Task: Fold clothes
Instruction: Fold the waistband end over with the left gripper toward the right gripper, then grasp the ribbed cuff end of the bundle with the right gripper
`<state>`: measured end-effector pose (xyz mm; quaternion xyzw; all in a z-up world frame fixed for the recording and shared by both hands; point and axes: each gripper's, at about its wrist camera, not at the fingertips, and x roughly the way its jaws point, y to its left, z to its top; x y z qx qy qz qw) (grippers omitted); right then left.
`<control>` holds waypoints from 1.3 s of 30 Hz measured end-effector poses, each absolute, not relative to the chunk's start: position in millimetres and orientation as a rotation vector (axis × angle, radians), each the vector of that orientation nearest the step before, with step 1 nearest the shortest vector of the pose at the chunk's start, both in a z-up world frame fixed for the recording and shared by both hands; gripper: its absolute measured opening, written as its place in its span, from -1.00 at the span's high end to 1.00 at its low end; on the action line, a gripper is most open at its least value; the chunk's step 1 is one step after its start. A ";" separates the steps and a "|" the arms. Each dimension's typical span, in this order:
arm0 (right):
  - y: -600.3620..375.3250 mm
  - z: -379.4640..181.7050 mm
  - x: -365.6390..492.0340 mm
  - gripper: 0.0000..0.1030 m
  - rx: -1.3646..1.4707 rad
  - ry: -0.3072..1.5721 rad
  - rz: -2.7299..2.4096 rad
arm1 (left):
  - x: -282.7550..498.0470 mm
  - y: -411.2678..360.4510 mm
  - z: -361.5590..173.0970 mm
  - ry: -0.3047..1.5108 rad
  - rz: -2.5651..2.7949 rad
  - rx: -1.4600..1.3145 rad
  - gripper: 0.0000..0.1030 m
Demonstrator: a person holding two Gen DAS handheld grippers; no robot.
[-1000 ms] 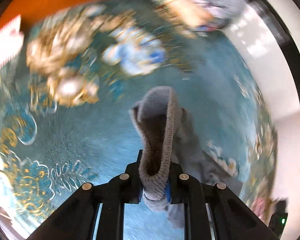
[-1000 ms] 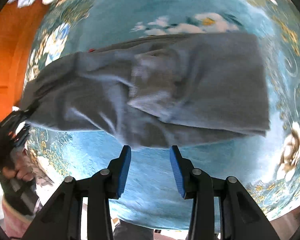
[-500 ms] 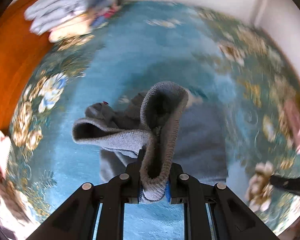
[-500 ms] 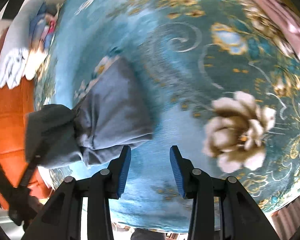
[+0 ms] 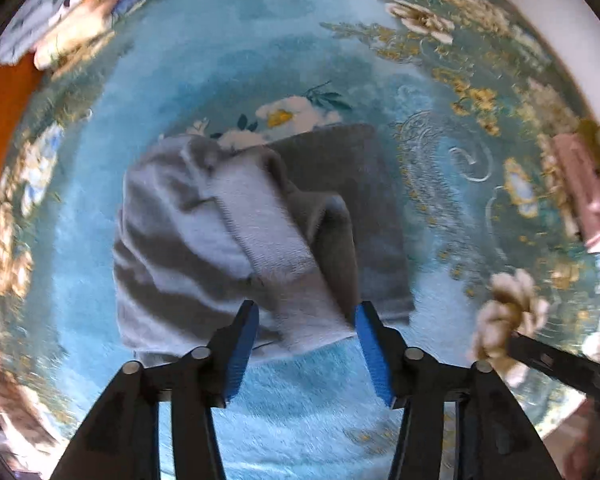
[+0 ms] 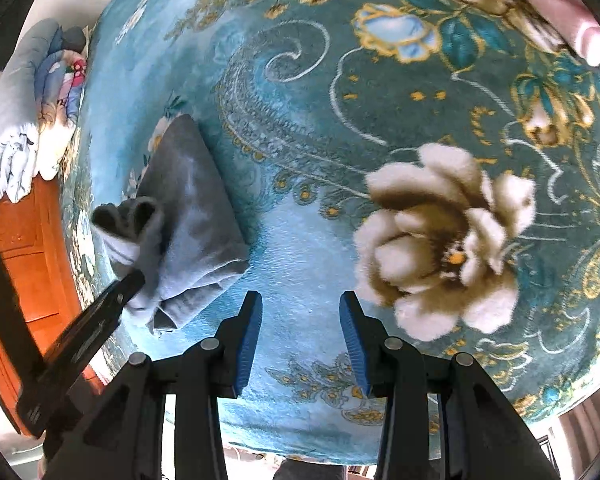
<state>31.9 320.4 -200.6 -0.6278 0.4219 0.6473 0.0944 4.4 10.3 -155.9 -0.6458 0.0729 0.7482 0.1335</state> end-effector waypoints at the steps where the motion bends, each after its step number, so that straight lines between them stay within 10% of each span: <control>1: 317.8 -203.3 28.2 0.20 -1.869 1.256 1.920 | 4.1 0.3 -151.9 0.174 2.164 -1.868 -0.20; 25: 194.5 -252.8 -135.4 -0.13 -2.007 1.222 2.182 | -53.1 -177.8 -213.4 -0.030 2.271 -2.295 -0.27; 30: 183.5 -237.9 -145.1 0.77 -2.020 1.148 2.204 | -50.3 -177.7 -219.0 -0.063 2.259 -2.316 -0.27; 39: 233.7 -241.7 -133.6 0.80 -1.983 1.247 2.181 | -41.5 -162.8 -228.4 -0.148 2.177 -2.315 -0.27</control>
